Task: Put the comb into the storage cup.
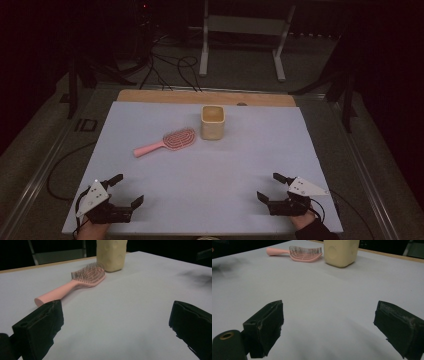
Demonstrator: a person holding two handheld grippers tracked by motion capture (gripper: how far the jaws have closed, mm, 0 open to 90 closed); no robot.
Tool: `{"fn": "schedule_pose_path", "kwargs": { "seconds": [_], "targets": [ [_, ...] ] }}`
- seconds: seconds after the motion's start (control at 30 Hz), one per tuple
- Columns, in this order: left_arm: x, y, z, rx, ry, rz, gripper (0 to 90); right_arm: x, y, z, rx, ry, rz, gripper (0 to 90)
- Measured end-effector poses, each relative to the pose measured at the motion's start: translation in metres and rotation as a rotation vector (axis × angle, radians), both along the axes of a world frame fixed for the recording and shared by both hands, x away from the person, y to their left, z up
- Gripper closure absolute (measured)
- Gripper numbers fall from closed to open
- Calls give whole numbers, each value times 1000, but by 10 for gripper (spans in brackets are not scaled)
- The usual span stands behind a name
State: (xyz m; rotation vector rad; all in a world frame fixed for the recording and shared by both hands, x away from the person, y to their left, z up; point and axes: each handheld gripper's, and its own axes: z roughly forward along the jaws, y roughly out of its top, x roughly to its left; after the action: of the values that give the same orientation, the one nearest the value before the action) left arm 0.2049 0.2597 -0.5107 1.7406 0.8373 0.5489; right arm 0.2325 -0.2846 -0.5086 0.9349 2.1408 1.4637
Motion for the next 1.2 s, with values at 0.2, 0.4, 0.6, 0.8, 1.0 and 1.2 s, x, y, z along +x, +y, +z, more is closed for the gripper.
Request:
{"fn": "schedule_pose_path", "kwargs": {
  "seconds": [0.2,0.4,0.6,0.8,1.0,1.2],
  "targets": [
    [2,-1,0,3,-4,1,3,0,0,0,-5,-1,-4,87],
    [2,-1,0,11,-1,2,3,2,0,-1,1,10,-1,88],
    [-2,0,5,8,-15,8,3,-2,3,2,-11,-14,2,88],
    [-8,-3,14,23,-18,-10,2,-2,2,3,-5,-18,-7,88],
    [-8,-4,17,16,-10,-28,2,-2,3,4,-5,-23,-11,88],
    [-7,-9,29,1,0,-67,2,-3,4,7,12,-27,-15,88]
  ]
}}
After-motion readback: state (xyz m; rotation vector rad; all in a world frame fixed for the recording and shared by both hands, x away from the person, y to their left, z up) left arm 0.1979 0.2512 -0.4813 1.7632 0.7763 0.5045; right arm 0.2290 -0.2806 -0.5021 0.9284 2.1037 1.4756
